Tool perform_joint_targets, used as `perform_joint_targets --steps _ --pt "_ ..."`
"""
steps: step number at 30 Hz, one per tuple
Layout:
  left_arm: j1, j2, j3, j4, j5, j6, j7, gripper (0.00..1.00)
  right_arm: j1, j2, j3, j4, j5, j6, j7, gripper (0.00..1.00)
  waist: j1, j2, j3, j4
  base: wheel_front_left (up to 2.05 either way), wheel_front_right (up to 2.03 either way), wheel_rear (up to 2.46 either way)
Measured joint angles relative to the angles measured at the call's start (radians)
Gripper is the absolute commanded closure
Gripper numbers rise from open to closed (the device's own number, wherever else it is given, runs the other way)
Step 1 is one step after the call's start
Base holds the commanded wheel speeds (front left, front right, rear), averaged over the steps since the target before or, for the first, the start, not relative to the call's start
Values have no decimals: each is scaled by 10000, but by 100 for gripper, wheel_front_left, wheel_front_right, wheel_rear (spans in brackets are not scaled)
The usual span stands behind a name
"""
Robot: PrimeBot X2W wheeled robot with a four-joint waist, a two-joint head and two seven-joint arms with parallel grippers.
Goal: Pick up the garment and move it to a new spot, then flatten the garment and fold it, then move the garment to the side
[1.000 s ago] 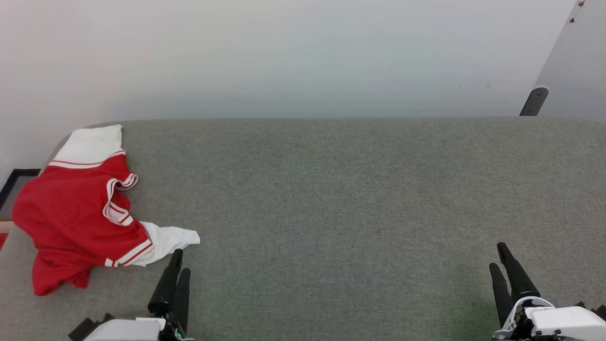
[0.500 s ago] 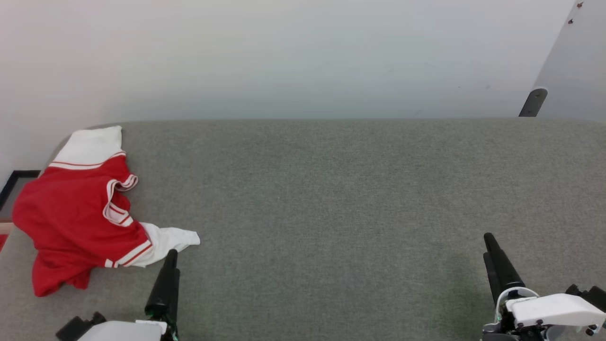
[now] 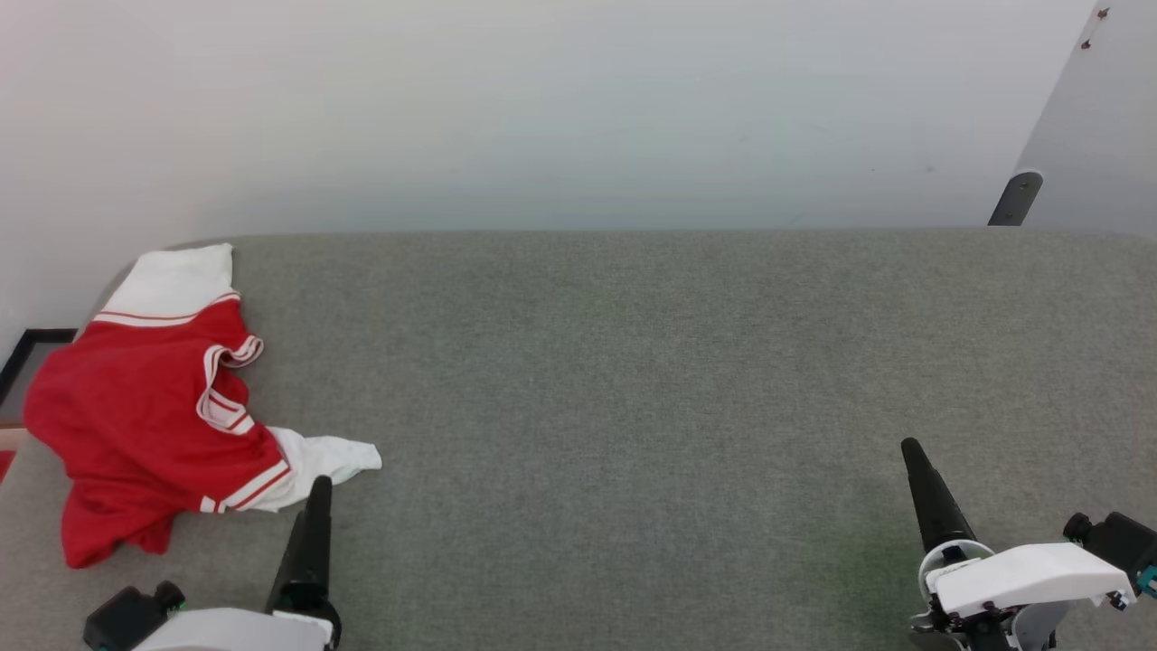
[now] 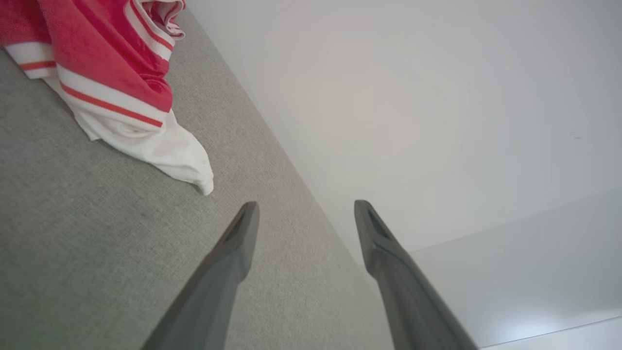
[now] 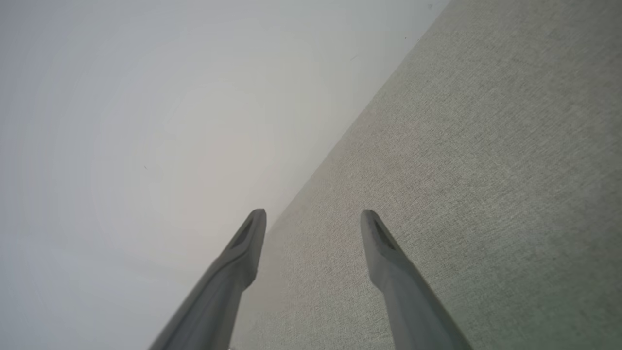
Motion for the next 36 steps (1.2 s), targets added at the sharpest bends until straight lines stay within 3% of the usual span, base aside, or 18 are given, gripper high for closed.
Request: perform_joint_targets --steps 16,36 --pt "206 585 -491 -174 3009 430 -571 0 -186 117 -128 107 -3639 0 -355 0 0 0 -96 -37 0 0 0" --pt "444 846 -497 -694 5463 495 -1103 0 -187 276 -286 -244 -6297 0 -545 0 0 0 -149 -27 0 0 0"
